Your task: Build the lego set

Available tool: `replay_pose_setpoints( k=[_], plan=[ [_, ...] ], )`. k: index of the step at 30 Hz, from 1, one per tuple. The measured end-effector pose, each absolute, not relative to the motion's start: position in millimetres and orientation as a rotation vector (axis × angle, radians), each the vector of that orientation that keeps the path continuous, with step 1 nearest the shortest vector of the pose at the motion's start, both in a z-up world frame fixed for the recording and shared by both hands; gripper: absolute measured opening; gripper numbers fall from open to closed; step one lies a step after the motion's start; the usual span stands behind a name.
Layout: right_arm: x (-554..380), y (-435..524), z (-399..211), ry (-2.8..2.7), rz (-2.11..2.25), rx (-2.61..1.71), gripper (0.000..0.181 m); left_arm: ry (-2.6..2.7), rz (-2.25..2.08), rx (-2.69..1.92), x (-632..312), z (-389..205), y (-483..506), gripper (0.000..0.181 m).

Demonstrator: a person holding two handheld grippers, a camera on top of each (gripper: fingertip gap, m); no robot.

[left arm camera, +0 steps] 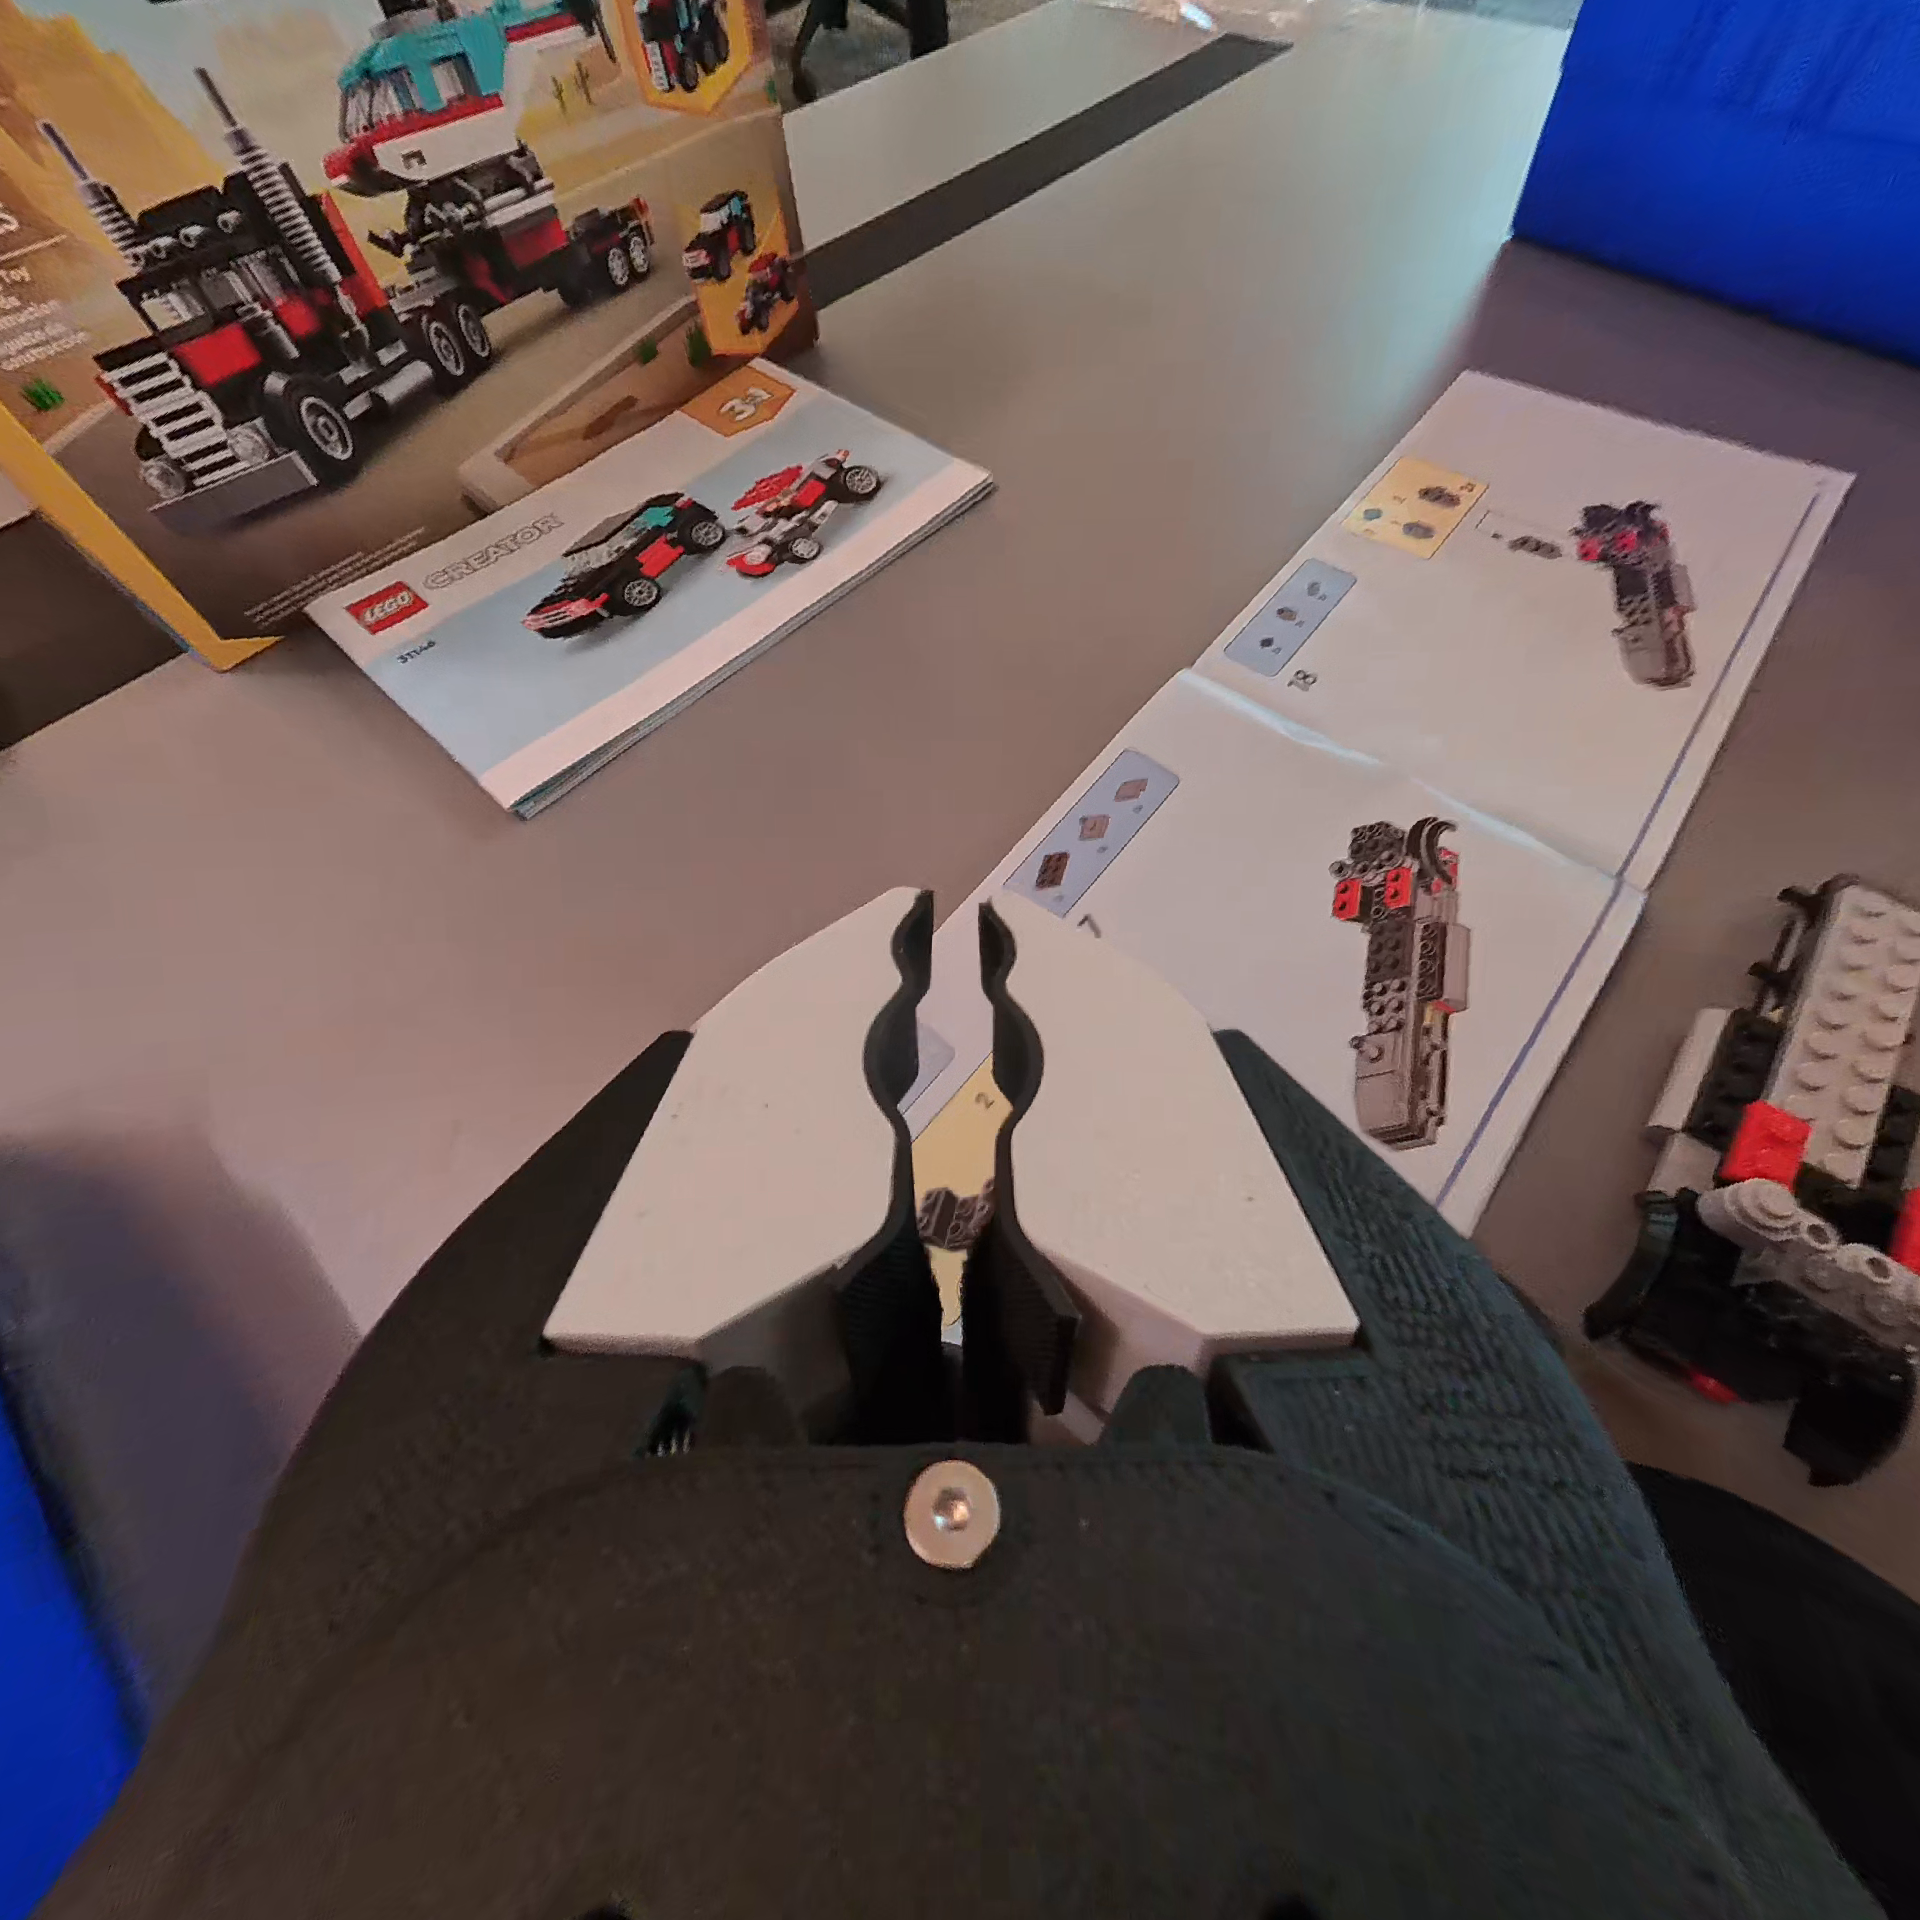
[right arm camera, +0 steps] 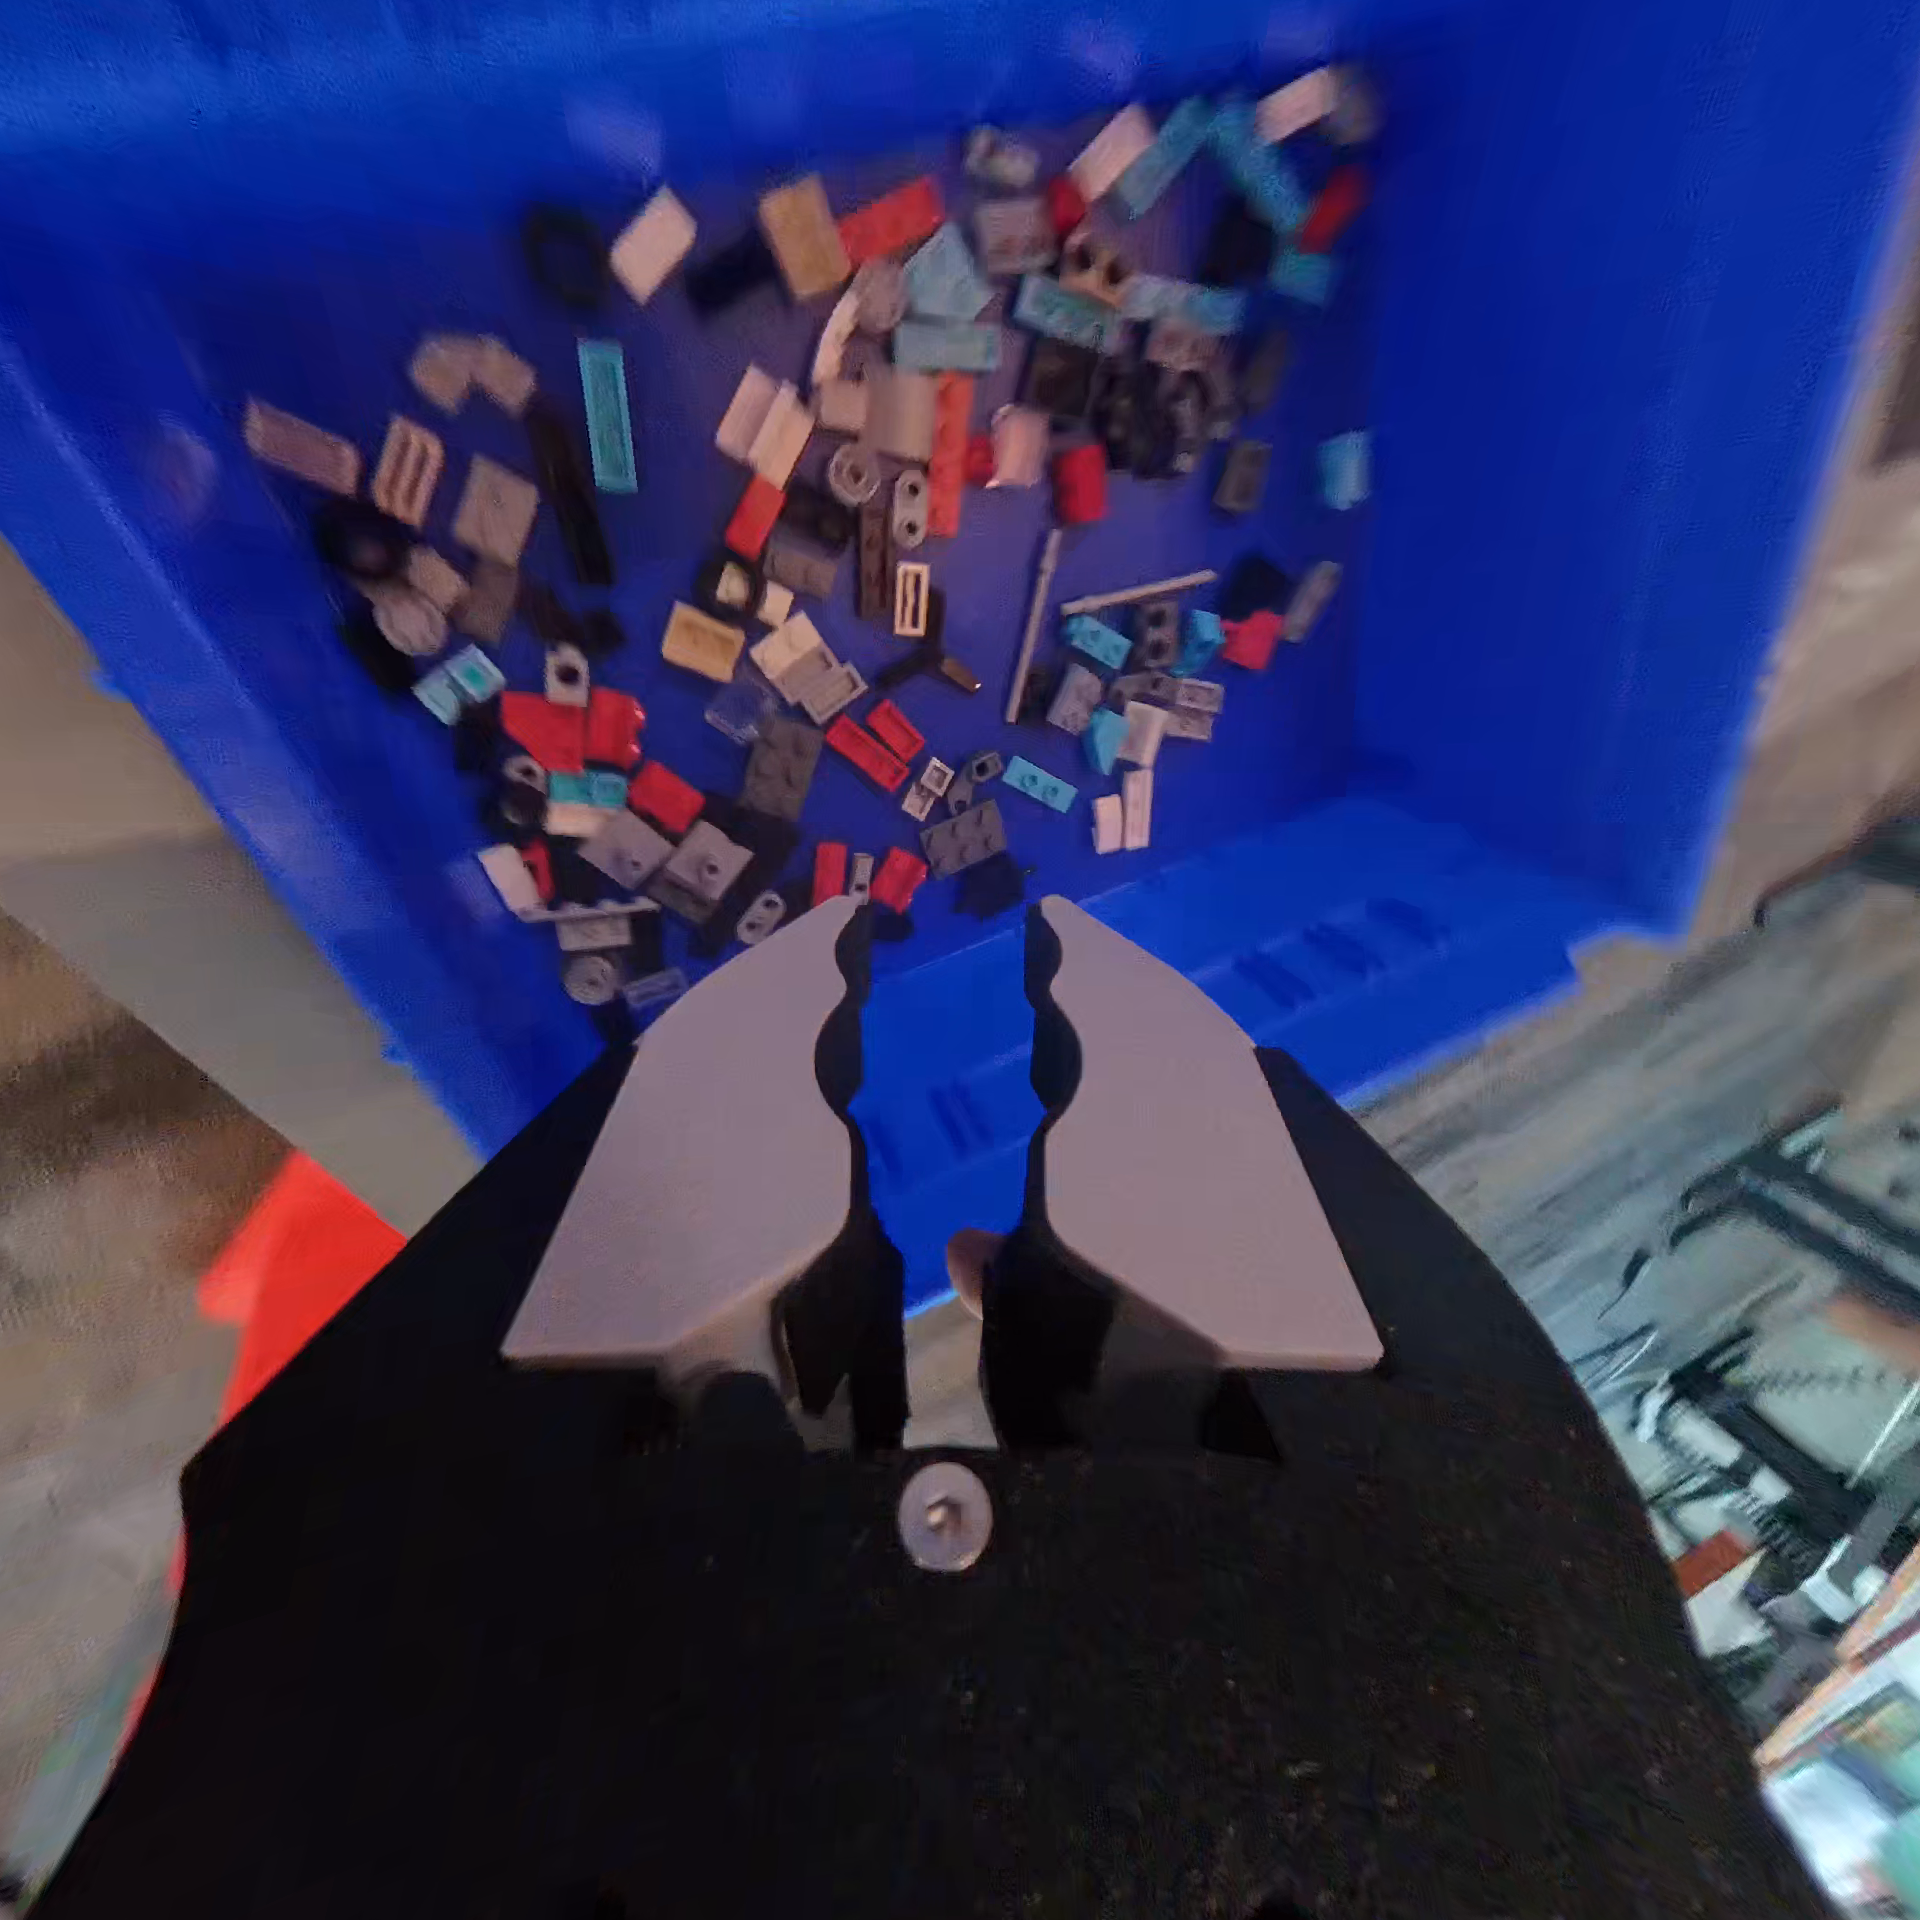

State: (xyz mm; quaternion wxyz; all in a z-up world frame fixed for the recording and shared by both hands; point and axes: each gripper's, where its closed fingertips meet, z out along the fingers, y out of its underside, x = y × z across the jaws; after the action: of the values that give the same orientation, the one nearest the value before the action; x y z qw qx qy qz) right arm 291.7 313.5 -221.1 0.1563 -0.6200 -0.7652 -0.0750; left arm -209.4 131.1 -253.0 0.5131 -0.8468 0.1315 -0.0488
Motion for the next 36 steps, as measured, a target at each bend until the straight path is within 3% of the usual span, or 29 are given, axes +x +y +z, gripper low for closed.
replay_pose_setpoints(
  k=[7, 23, 30, 36],
  plan=[
    [308, 344, -290, -2.609, -0.296, -1.880, 0.041, 0.326, -0.075, -2.097, -217, -268, 129, 0.009],
    [306, 345, -304, -2.625, -0.271, -2.028, 0.032, 0.408, -0.058, -2.129, -209, -276, 129, 0.009],
    [296, 343, -296, -2.545, -0.227, -2.004, 0.024, 0.425, -0.052, -2.107, -207, -271, 129, 0.009],
    [250, 329, -231, -2.342, -0.192, -1.875, 0.024, 0.430, -0.053, -2.069, -204, -262, 128, 0.010]
  ],
)
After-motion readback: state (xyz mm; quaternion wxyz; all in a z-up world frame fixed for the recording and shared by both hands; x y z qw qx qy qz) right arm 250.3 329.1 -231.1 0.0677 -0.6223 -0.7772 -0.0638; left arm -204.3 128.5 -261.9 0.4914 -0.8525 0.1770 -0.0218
